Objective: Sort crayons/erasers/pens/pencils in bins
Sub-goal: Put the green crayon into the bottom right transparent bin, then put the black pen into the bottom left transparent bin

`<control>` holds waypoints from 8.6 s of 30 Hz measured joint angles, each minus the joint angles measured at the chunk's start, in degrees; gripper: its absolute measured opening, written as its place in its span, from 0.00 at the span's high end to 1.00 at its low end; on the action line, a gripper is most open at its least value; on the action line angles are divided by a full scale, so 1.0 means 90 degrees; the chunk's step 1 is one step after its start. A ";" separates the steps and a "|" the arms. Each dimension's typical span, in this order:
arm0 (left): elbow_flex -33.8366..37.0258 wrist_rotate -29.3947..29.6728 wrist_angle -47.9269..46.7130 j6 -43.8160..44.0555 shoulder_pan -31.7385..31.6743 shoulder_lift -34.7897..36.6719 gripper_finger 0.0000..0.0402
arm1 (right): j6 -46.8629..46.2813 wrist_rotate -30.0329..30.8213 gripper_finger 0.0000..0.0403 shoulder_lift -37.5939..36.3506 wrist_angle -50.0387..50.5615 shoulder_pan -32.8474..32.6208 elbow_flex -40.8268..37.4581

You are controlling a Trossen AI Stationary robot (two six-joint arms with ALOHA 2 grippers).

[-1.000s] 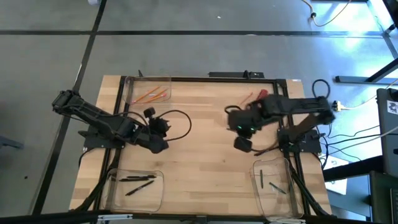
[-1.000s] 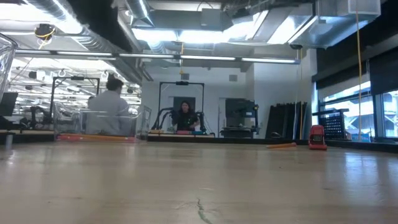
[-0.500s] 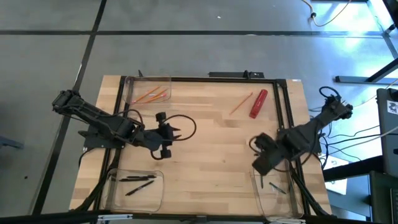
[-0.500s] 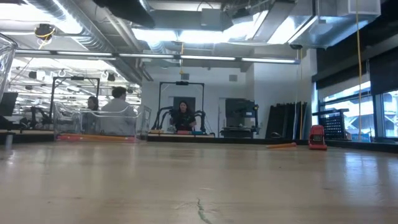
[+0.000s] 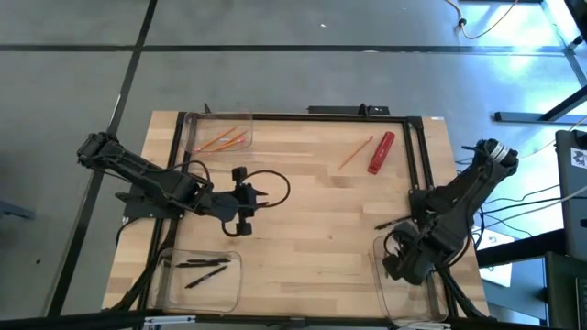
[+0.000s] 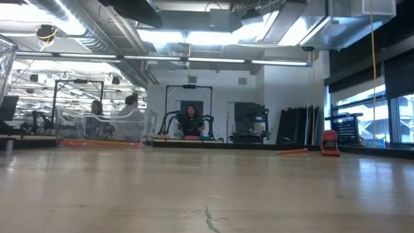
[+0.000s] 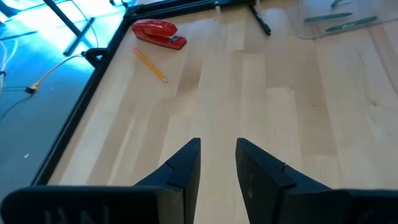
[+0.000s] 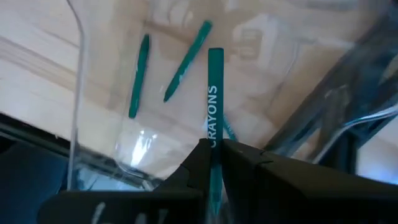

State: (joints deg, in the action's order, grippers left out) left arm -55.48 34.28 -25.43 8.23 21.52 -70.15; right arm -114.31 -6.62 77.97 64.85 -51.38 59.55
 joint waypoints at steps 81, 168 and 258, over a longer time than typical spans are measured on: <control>0.0000 -0.0250 -0.0095 0.1076 -0.0015 0.0000 0.76 | 0.9601 0.0902 0.68 0.0000 0.0644 0.4699 0.0047; 0.0000 -0.0460 -0.0289 0.1020 -0.0556 -0.0002 0.76 | 1.1000 -0.0657 0.68 0.0029 -0.2094 0.4865 -0.2173; 0.0000 -0.0821 -0.0522 0.1020 -0.0554 -0.0002 0.76 | 0.5270 -0.2737 0.68 0.0041 -0.4031 0.6621 -0.3622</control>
State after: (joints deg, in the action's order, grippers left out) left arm -55.48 26.89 -30.13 17.41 16.53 -70.17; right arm -66.89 -31.25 78.35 28.56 8.21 26.96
